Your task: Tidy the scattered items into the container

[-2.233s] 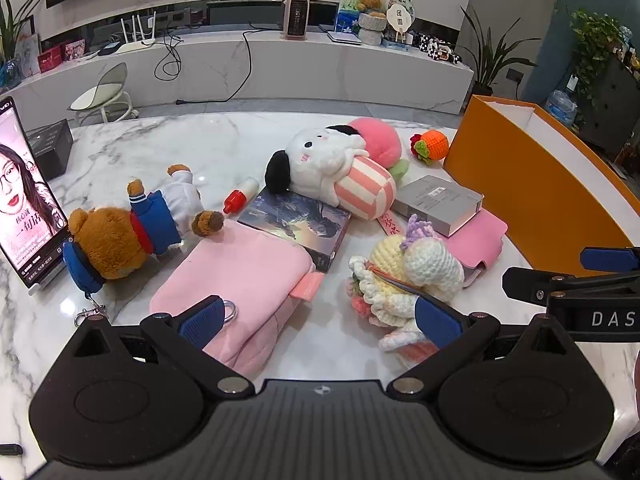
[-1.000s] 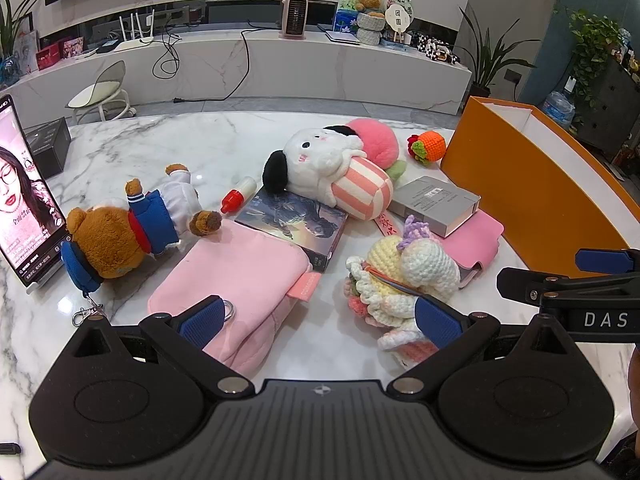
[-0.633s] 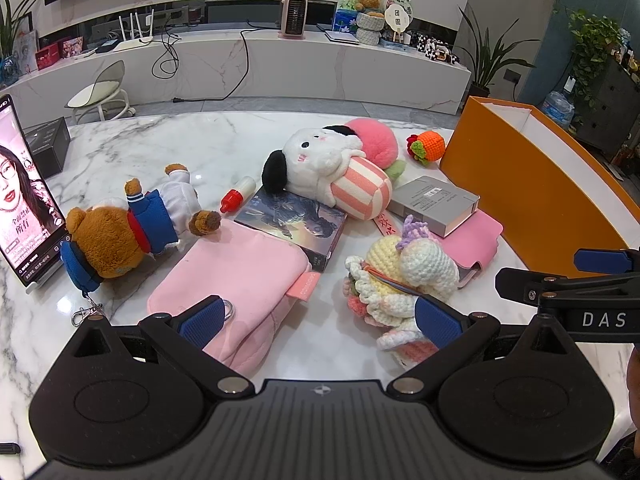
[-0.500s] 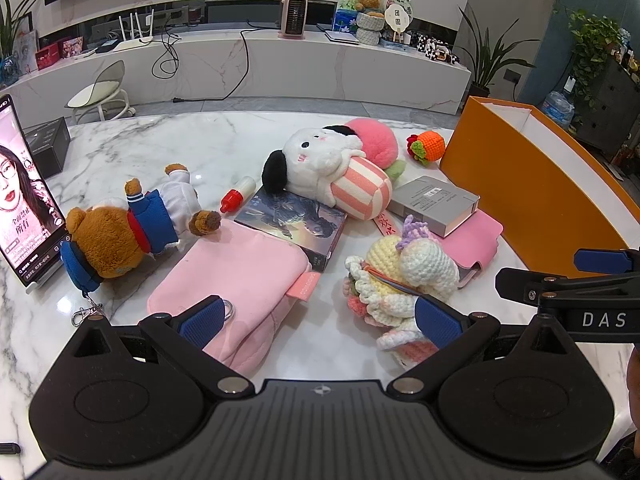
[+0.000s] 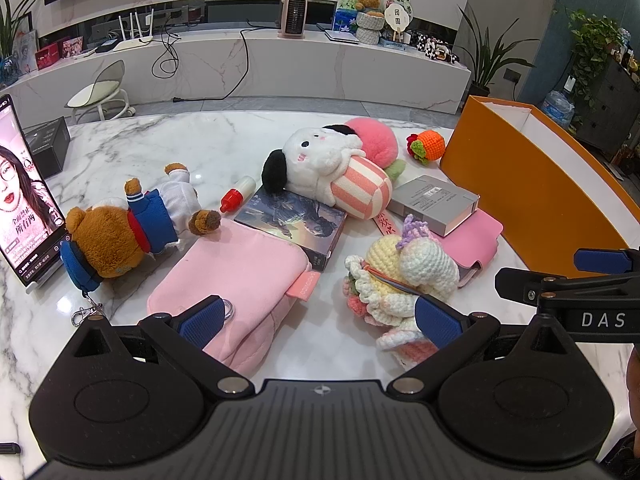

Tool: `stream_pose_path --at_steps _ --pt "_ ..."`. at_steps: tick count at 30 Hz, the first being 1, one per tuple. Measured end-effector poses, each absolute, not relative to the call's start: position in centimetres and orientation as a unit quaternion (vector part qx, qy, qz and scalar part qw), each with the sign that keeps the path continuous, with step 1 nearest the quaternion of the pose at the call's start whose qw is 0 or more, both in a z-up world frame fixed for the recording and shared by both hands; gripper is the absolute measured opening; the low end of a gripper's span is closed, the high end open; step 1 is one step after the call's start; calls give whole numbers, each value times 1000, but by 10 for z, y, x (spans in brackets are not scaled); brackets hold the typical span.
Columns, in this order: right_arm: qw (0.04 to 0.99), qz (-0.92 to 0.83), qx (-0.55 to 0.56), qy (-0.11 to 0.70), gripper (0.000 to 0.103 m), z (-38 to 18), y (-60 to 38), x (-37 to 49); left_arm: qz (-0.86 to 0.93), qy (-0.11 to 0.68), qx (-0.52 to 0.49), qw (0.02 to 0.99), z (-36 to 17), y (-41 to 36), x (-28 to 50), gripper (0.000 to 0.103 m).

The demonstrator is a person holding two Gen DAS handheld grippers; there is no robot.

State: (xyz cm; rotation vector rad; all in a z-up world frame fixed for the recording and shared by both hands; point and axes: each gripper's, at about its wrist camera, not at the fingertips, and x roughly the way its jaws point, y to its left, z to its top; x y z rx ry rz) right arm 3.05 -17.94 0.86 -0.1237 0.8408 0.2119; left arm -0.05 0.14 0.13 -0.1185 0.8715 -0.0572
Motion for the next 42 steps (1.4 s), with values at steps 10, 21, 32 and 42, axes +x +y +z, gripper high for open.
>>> stream_pose_path --at_steps 10,21,32,42 --pt "905 102 -60 408 103 9 -179 31 -28 423 -58 904 0 2 0 103" --pt "905 102 -60 409 103 6 -180 32 -31 429 -54 901 -3 0 0 103" --pt "902 130 -35 411 103 5 -184 36 -24 429 -59 901 -6 6 2 103" --pt "891 179 -20 418 103 -2 -171 40 -12 446 -33 894 -23 28 15 103"
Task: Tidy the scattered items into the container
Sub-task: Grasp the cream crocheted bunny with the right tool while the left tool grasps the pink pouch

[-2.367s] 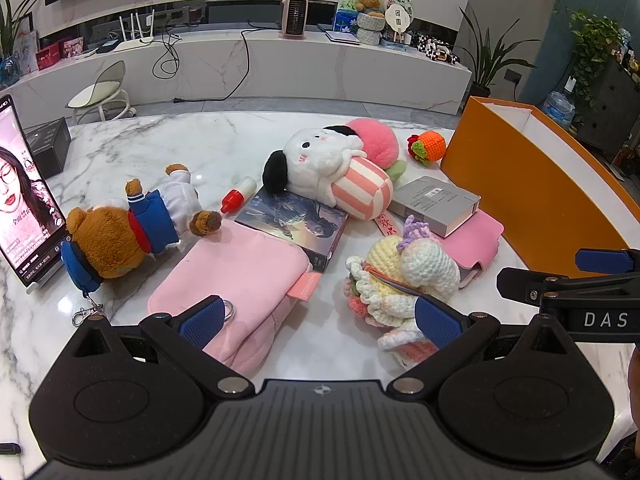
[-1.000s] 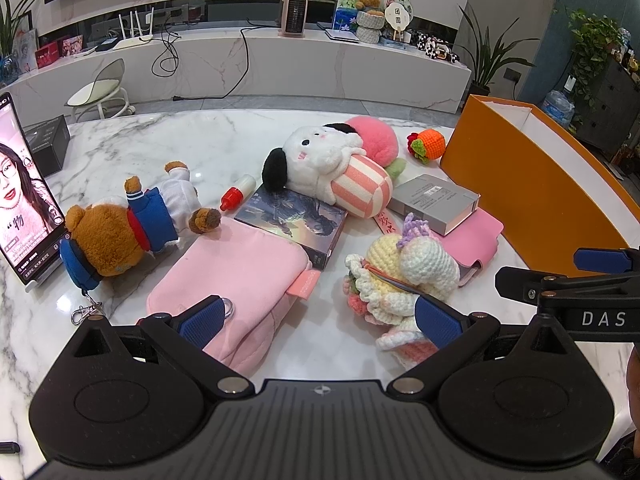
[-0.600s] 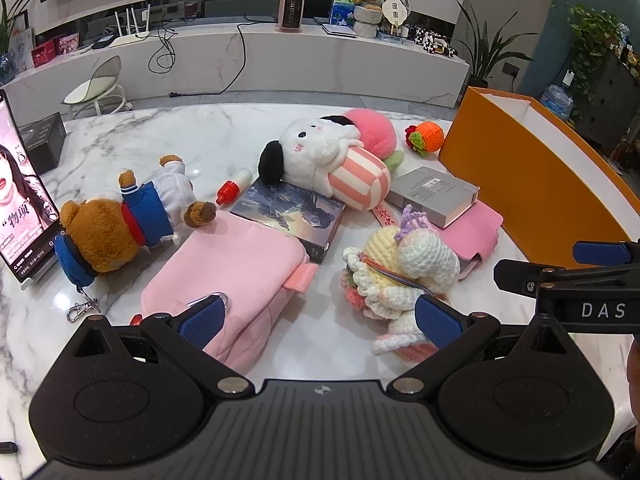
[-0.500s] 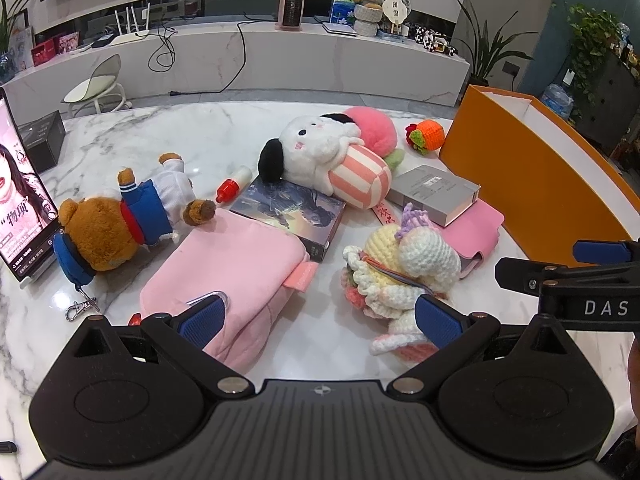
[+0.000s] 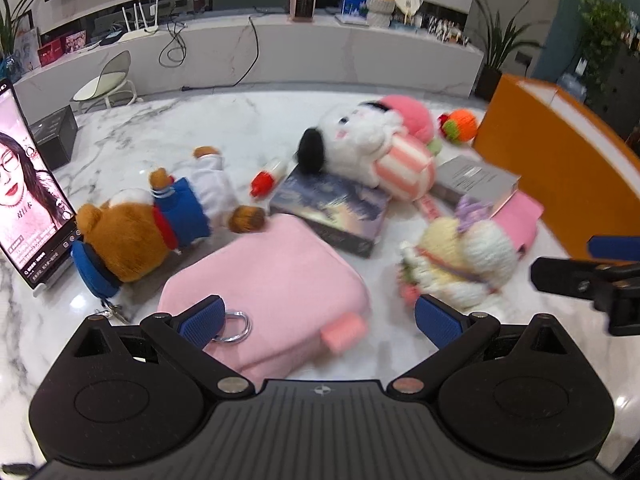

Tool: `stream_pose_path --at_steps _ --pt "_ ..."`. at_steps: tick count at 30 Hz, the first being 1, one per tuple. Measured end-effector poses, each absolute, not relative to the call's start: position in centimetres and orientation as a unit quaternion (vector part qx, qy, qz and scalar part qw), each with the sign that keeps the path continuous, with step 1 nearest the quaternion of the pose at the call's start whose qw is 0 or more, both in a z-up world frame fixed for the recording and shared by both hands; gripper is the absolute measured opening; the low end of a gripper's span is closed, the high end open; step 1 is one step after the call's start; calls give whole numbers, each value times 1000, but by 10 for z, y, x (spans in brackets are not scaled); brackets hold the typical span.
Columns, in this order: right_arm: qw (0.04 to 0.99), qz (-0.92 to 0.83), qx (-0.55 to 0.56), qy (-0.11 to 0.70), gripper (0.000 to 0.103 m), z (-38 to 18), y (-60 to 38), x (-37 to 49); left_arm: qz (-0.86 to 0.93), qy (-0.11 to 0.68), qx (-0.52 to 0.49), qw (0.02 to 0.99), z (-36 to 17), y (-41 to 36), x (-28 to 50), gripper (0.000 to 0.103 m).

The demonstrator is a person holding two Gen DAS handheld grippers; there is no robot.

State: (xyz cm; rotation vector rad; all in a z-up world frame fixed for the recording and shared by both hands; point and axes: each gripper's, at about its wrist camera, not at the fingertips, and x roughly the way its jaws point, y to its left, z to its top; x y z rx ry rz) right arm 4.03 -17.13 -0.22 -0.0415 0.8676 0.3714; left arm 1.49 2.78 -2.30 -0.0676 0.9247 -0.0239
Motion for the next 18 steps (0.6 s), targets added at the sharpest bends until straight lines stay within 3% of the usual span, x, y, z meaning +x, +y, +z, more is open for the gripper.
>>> stream_pose_path --at_steps 18 --pt "871 217 -6 440 102 -28 -149 51 21 444 85 892 -49 21 28 103"
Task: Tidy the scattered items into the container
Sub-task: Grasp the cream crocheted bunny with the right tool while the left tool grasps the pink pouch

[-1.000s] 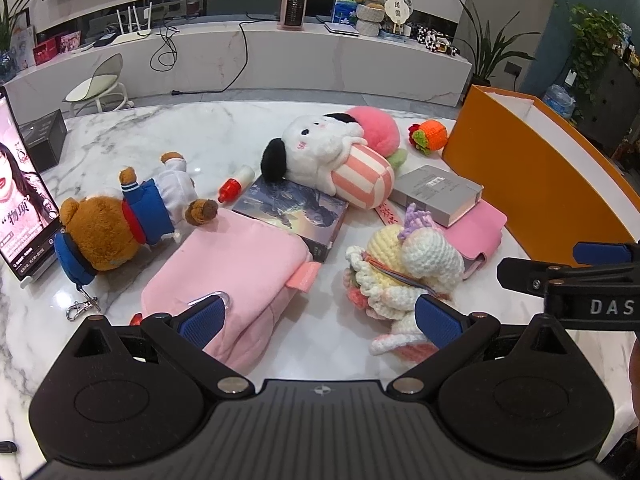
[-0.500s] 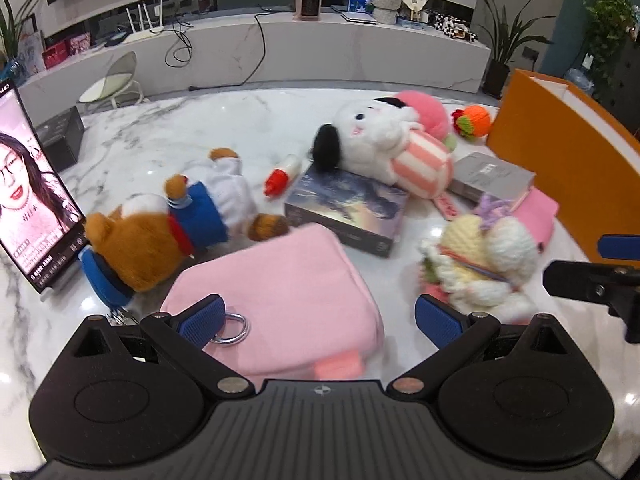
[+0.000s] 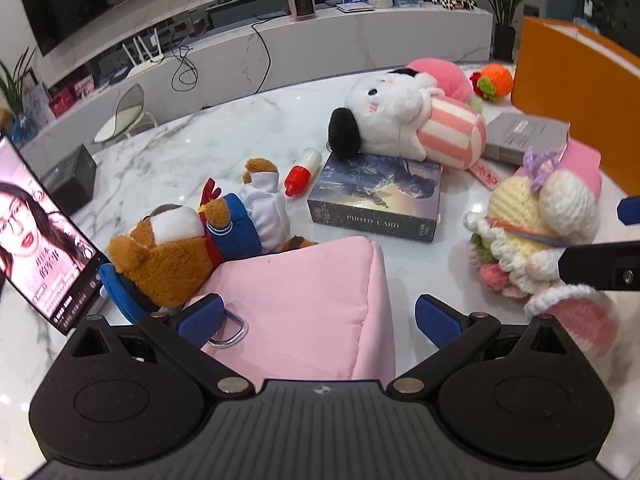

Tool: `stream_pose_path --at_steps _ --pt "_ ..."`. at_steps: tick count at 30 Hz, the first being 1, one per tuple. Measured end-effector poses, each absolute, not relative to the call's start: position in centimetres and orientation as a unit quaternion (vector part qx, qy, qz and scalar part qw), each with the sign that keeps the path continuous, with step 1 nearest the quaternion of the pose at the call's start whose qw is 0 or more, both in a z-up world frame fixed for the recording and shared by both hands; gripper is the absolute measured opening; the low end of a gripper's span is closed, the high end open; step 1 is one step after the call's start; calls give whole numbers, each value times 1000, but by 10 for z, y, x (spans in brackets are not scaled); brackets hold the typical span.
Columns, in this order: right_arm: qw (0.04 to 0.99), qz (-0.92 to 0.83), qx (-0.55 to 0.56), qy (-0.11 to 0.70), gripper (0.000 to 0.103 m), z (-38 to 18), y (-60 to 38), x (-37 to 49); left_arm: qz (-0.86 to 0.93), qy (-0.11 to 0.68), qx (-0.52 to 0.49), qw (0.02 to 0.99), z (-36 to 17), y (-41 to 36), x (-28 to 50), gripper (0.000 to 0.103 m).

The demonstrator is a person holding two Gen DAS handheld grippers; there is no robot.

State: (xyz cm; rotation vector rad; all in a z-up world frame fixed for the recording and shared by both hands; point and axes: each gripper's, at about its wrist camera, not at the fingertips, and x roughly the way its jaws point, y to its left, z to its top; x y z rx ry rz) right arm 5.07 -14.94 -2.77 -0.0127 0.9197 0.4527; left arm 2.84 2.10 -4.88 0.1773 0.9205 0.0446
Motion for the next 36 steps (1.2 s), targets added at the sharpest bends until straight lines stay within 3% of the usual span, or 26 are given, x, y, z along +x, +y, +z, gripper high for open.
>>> stream_pose_path --at_steps 11,22,26,36 --pt "861 234 -8 451 88 -41 -136 56 20 447 125 885 -54 14 28 103" --pt "855 247 -16 456 63 -51 -128 57 13 450 140 882 -55 14 26 103" --pt "853 253 -15 457 60 -50 -129 56 21 462 143 875 -52 14 26 103" --pt "855 262 5 448 60 -36 -139 54 9 445 136 885 -37 20 15 77"
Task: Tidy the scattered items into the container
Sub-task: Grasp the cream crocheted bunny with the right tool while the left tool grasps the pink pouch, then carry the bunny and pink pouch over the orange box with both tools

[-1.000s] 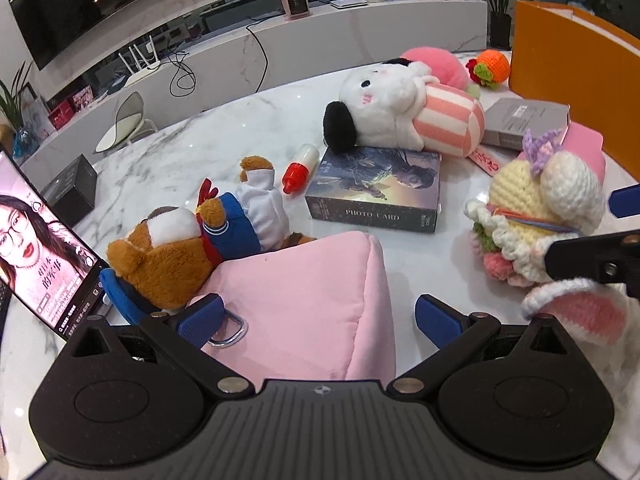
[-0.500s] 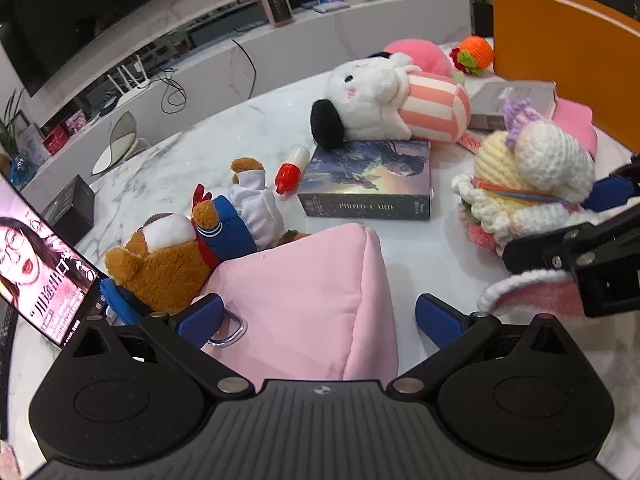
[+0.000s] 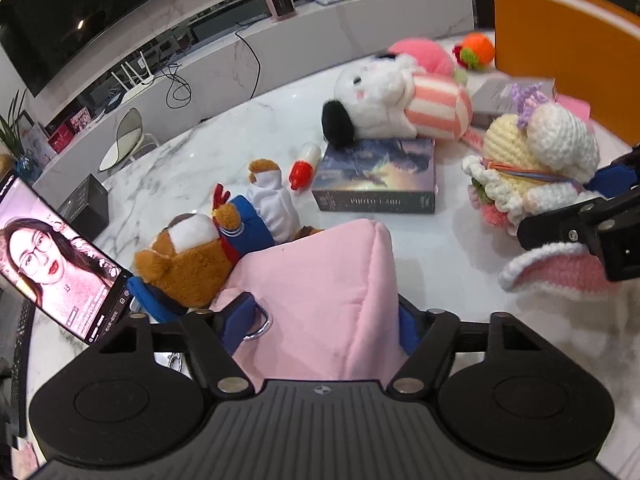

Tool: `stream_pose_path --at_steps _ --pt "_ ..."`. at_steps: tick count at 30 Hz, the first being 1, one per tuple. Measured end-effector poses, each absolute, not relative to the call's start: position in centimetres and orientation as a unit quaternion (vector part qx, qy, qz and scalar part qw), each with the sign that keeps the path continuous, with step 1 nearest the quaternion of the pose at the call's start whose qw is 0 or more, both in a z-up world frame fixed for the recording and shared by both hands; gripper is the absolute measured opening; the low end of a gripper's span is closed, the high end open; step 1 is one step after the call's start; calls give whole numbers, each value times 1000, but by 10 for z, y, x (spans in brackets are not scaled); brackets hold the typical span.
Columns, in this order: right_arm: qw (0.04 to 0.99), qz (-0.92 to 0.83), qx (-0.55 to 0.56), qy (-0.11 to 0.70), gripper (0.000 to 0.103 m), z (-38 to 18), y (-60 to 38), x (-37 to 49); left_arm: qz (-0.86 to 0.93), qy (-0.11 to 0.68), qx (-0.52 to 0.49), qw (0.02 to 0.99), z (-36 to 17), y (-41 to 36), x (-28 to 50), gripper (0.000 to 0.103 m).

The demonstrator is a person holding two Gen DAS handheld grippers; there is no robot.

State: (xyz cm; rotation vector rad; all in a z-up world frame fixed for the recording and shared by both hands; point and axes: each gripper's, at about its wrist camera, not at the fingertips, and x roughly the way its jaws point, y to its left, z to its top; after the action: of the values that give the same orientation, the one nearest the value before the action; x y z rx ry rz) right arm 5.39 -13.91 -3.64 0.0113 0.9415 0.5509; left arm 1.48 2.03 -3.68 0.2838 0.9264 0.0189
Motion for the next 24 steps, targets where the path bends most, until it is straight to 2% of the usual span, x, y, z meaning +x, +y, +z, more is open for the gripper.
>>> stream_pose_path --at_steps 3,4,7,13,24 --pt "859 263 15 440 60 -28 -145 52 -3 436 107 893 -22 26 9 65" --pt "860 263 18 437 60 -24 -148 52 -8 433 99 896 -17 27 7 53" --pt "866 265 27 424 60 -13 -156 49 -15 426 82 901 -4 28 2 48" --pt "875 263 45 404 60 5 -172 43 -32 419 60 906 13 25 -6 40" --pt "905 251 72 337 60 56 -216 27 -69 344 38 936 71 -14 -10 39"
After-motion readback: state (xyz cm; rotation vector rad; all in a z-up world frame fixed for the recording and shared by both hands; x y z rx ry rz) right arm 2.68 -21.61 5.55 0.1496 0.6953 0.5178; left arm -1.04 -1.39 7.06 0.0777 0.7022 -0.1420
